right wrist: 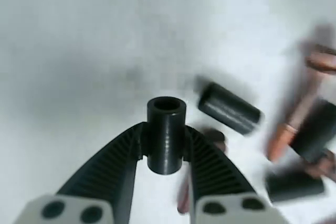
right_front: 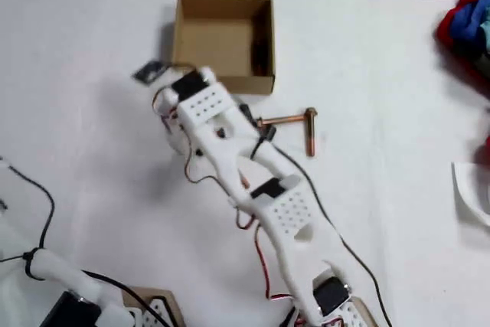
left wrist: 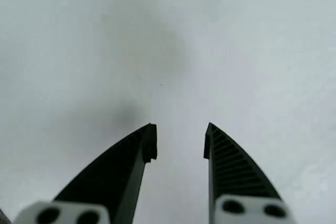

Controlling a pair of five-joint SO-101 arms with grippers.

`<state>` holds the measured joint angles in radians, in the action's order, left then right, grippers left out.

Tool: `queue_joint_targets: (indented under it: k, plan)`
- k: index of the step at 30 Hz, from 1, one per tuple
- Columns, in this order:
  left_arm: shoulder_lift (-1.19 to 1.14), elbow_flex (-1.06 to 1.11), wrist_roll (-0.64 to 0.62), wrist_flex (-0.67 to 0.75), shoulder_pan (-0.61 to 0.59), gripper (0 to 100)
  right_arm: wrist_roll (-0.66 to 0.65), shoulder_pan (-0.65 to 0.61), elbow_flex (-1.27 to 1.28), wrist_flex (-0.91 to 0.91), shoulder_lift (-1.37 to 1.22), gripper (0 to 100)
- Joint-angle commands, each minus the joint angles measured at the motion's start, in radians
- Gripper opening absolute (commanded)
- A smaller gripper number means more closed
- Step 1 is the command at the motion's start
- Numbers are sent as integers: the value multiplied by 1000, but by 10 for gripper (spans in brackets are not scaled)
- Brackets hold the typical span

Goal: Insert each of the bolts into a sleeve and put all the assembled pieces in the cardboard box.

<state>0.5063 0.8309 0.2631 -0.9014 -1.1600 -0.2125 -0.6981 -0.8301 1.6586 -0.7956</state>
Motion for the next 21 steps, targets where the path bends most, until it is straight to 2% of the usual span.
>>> queue_joint_targets:
  k: [1,7,13,17,21]
  plan:
    - [23,-4,5,-83,175,169,23,70,-11,39,252,21]
    - [23,-64,-3,-178,574,169,23,183,17,68,522,21]
    - [-9,-236,-117,-325,922,168,25,286,264,64,771,21]
    - [-183,-328,-190,-339,1062,168,18,323,485,19,970,21]
    - [-431,-443,-290,-358,1158,168,17,369,732,-108,1173,21]
